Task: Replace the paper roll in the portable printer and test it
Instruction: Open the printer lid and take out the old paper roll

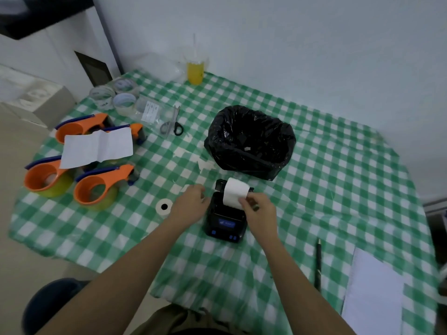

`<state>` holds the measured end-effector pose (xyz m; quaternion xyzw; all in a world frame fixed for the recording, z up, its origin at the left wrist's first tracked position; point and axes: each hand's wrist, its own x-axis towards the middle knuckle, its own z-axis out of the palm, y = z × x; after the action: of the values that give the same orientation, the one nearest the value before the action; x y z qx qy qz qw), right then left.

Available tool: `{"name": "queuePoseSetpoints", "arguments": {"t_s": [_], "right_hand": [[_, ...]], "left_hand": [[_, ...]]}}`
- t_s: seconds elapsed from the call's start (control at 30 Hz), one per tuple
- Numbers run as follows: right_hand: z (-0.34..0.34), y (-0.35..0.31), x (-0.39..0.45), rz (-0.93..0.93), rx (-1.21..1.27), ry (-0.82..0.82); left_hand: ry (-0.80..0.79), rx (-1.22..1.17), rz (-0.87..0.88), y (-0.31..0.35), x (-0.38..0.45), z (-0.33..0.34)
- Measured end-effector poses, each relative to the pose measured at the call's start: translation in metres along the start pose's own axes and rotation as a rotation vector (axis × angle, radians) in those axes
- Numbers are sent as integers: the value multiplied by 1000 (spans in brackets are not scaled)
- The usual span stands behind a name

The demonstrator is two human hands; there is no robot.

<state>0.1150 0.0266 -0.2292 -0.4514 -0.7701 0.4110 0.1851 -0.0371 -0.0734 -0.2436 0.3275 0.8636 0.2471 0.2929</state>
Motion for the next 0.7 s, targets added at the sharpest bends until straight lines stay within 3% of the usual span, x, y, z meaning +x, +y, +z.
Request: {"name": "queuePoseSetpoints", "arguments": {"t_s": [0.17,0.33,0.5,0.6,0.7], "right_hand": [[-28,-55,42,6,278,190],[-28,-86,102,0,271,298],[-11,-72,115,133,76,10],[-3,-69,95,68,49,-32],[10,-62,67,-29,13,-96]], "left_hand": [[98,-36,68,10,4,-19],[140,-33,74,11,5,-31],[161,-20,75,-3,3,-37],[163,66,40,-22,0,-41],[14,250,-69,-43,-4,-46]]}}
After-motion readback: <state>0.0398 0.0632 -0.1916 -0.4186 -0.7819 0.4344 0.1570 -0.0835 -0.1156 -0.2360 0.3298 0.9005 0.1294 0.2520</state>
